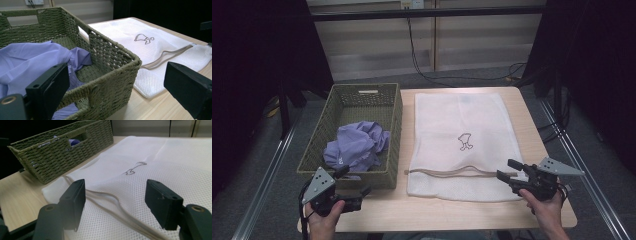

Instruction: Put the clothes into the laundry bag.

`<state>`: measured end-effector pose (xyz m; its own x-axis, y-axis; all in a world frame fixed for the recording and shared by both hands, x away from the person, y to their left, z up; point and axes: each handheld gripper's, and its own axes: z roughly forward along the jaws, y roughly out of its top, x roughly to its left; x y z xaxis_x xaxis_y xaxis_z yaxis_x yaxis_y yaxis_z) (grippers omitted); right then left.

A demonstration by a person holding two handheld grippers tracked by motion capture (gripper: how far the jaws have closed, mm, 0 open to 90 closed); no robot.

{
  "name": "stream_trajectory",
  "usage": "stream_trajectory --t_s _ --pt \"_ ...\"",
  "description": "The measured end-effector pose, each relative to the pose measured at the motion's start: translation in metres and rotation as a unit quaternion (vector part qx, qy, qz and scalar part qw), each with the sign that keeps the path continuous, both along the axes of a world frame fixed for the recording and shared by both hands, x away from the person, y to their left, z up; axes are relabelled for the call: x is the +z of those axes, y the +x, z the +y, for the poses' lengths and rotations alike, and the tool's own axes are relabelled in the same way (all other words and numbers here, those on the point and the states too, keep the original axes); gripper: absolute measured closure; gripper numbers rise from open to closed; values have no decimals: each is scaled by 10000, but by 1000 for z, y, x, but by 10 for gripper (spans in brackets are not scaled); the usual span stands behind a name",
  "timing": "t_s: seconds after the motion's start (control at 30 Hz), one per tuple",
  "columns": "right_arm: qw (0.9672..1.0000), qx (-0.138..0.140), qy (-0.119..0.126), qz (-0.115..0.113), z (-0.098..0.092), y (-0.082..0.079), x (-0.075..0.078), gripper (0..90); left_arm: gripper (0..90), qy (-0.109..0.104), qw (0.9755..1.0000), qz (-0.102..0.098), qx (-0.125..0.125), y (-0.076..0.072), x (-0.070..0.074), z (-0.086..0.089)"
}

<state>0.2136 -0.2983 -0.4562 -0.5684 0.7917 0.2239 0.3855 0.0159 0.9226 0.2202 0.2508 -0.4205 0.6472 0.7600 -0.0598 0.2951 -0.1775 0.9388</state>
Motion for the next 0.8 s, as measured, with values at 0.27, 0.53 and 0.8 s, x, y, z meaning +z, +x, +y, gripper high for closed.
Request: stream_trajectory --t_s 0.27,0.53,0.8 --pt "9999 112 -17 -9 2 1 -1 328 63 -61 10000 16 -70 1 0 0" --pt "9993 313 -63 215 6 6 -1 323 57 -123 9999 90 -70 1 1 1" --pt "9981 519 -74 339 11 6 1 277 54 -137 9998 -30 -102 -6 4 1"
